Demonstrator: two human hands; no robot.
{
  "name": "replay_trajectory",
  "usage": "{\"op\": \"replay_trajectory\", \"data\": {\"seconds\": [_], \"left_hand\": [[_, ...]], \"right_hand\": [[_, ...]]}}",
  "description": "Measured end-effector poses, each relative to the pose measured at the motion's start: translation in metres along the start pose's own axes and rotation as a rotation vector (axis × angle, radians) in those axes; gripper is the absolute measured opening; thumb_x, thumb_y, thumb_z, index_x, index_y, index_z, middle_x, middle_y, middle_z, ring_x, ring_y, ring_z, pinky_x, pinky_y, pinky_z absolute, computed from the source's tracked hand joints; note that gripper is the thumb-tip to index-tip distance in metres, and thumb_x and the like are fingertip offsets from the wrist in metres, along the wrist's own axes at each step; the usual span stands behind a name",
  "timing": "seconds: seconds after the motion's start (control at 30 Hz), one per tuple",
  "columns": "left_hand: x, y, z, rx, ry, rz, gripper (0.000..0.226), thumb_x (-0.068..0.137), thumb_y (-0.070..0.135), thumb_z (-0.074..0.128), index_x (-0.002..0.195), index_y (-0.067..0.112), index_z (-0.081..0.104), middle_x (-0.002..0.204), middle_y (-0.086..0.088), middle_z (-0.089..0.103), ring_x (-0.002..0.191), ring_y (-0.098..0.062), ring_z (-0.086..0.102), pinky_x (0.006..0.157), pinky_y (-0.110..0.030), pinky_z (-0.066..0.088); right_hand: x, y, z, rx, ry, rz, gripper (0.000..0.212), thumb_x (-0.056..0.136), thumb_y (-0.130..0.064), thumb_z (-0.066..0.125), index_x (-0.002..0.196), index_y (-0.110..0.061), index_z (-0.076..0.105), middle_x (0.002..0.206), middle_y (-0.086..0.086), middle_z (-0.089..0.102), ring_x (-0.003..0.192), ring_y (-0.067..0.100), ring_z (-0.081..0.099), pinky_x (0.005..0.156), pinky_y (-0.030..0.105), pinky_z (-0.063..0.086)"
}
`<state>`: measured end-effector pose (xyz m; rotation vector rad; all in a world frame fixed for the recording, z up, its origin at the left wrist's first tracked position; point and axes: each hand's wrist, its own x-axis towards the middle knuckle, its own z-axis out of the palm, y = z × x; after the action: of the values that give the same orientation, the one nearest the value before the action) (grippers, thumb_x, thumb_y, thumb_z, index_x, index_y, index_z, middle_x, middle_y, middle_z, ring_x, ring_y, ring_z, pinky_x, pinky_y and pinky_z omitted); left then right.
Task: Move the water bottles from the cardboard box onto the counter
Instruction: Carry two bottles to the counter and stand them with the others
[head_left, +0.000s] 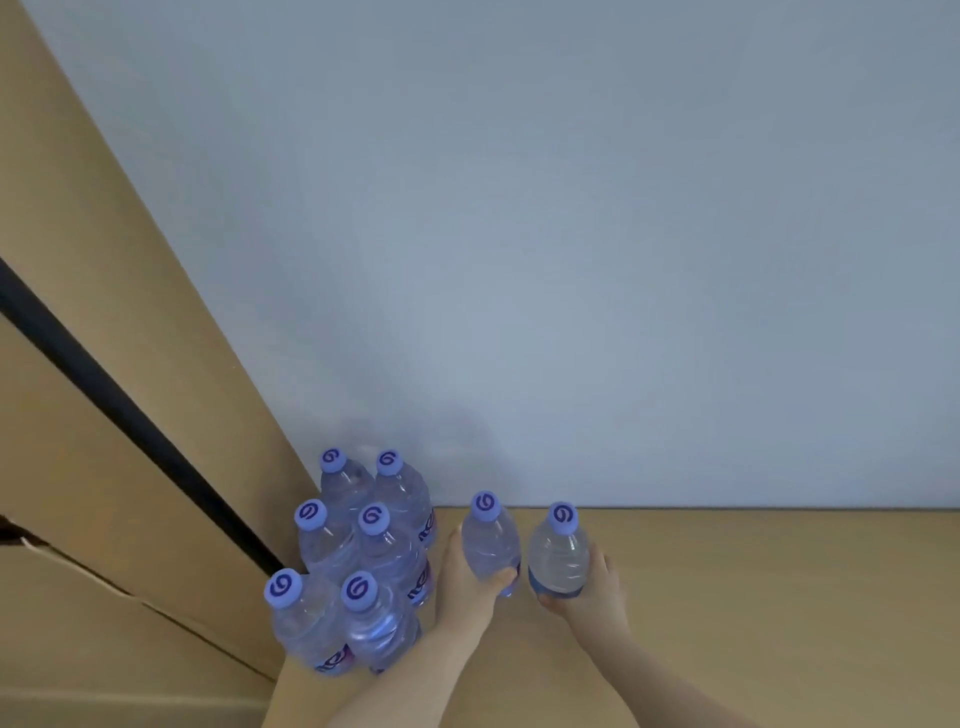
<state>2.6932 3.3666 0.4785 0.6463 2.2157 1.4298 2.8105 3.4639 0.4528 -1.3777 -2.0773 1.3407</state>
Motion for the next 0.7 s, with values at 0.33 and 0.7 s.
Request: {"op": "replay_trajectory", "data": {"seconds": [0.33, 0.7], "left_hand": [[0.026, 0.002, 0.008, -0.023, 0.091, -0.07, 0.056, 0.074, -0.003, 0.07, 0.079, 0.049, 0.052, 0.076, 0.024, 0.059, 0.075, 0.006, 0.056, 0.063, -0.005, 0.044], [0.047, 0.001, 0.001, -0.065, 0.064, -0.15, 0.06, 0.079, 0.001, 0.073, 0.131, 0.011, 0.047, 0.125, -0.008, 0.054, 0.118, -0.021, 0.052, 0.102, -0.038, 0.044]], "right_hand": [[0.039, -0.01, 0.001, 0.263, -0.13, -0.029, 0.073, 0.063, -0.006, 0.082, 0.126, -0.012, 0.046, 0.117, 0.004, 0.057, 0.107, 0.026, 0.058, 0.09, 0.05, 0.051], [0.062, -0.016, 0.017, 0.213, -0.136, -0.045, 0.064, 0.071, -0.005, 0.076, 0.127, -0.016, 0.047, 0.116, 0.005, 0.05, 0.106, 0.023, 0.054, 0.09, 0.041, 0.051]]}}
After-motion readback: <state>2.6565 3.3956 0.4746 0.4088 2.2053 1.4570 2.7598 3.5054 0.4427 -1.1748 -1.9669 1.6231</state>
